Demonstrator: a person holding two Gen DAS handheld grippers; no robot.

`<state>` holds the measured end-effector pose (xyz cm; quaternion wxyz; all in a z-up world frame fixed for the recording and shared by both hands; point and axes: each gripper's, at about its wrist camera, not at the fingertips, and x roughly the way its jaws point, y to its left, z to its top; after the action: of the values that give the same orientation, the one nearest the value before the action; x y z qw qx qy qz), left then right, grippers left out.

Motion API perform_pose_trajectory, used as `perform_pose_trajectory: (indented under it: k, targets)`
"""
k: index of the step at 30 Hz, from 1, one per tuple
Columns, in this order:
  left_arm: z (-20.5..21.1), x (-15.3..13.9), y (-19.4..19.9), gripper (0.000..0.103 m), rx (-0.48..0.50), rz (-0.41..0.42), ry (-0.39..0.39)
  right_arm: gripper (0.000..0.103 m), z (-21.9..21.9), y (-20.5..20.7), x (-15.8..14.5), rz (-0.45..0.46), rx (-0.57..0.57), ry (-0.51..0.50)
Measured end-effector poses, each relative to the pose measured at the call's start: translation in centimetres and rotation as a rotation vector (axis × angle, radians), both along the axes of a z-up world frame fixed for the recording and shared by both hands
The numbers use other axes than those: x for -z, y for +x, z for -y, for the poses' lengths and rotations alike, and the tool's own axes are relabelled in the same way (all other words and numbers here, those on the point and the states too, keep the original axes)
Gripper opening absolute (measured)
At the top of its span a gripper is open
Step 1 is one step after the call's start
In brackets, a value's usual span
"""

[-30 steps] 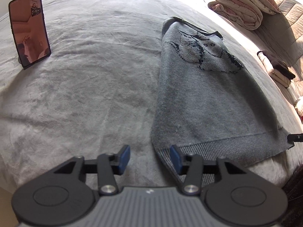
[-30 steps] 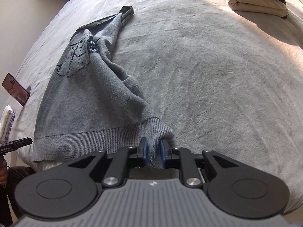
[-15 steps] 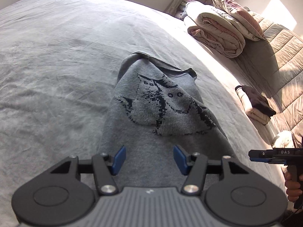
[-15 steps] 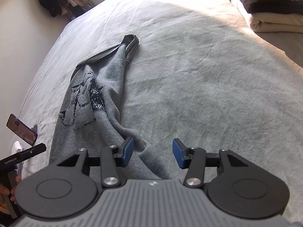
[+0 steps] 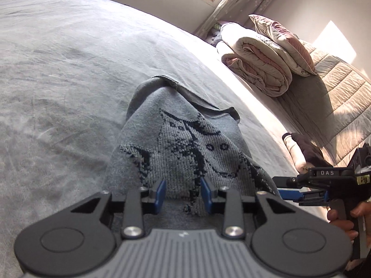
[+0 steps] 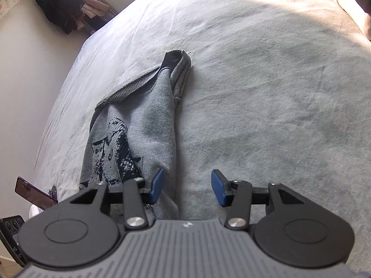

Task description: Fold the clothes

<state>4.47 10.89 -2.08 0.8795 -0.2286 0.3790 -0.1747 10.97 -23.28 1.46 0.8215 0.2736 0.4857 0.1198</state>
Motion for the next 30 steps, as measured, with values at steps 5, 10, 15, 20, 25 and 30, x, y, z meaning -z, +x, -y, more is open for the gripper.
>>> perform_pose_trajectory:
  k: [5,10,15,20,25,30]
  targets:
    - [0.1,0.6,0.8,0.033,0.006,-0.040,-0.059,0.050,-1.8,2.1,0.2,0.017,-0.003,0.005]
    - [0.6,0.7,0.8,0.033,0.020,-0.049,-0.024,0.014,-3.2,3.1,-0.2,0.032,-0.002,-0.006]
    - [-0.1,1.0,1.1,0.033,0.017,-0.075,-0.043,0.010,-5.6,2.9,-2.9,0.137,-0.069,-0.092]
    - [-0.4,1.1,1.3,0.033,0.029,-0.079,-0.057,0.010,-9.7,3.1,-3.5,0.193,-0.187,-0.187]
    - [-0.4,1.2,1.4,0.033,0.034,-0.092,-0.060,0.008,-12.5,4.3,-1.1,0.162,-0.251,-0.258]
    - [-0.4,1.4,1.4,0.033,0.038,-0.098,-0.058,0.008,-13.0,4.8,-1.2,0.168,-0.254,-0.280]
